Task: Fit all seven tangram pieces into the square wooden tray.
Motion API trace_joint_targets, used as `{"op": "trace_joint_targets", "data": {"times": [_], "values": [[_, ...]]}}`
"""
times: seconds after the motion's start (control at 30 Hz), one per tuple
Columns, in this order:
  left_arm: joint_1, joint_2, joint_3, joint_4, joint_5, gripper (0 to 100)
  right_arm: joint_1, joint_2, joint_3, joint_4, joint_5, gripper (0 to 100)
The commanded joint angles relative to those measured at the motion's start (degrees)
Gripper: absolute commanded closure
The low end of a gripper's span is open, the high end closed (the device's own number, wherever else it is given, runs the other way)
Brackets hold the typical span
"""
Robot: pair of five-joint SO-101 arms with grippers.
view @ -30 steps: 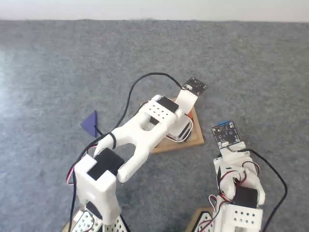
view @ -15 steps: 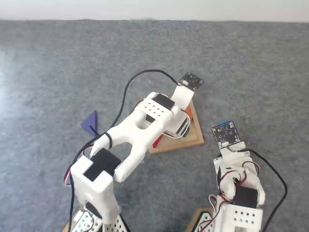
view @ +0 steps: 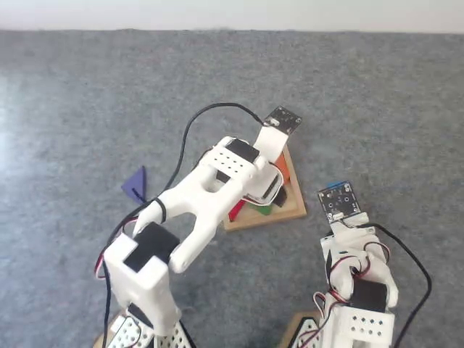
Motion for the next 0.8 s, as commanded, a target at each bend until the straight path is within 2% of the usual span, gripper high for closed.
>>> {"op": "trace_joint_targets", "data": {"times": [0.0,0.2,0.3,0.5,0.6,0.67,0.77], "values": [[0.5,-9.8,0.2,-2.3,0.0,76,-0.5,0.0,1.0,-0.2,-0.2,94.3],[-4.5,-17.4,8.7,-9.8,0.0,77,-0.5,0.0,1.0,-0.1,-0.2,94.4],[-12.7,-20.0,9.6,-9.4,0.2,77,-0.5,0.0,1.0,0.0,-0.2,94.5],[-32.8,-19.7,7.9,-1.1,0.2,77,-0.5,0.0,1.0,0.0,-0.2,94.6],[-42.1,-18.8,7.4,-1.1,0.6,77,-0.5,0.0,1.0,0.0,-0.1,94.6],[-46.2,-17.3,7.4,-1.2,0.7,77,-0.5,0.0,1.0,0.0,-0.1,94.4],[-47.6,-13.5,7.5,-1.1,0.2,77,-0.5,0.0,1.0,0.1,-0.1,94.4]]}}
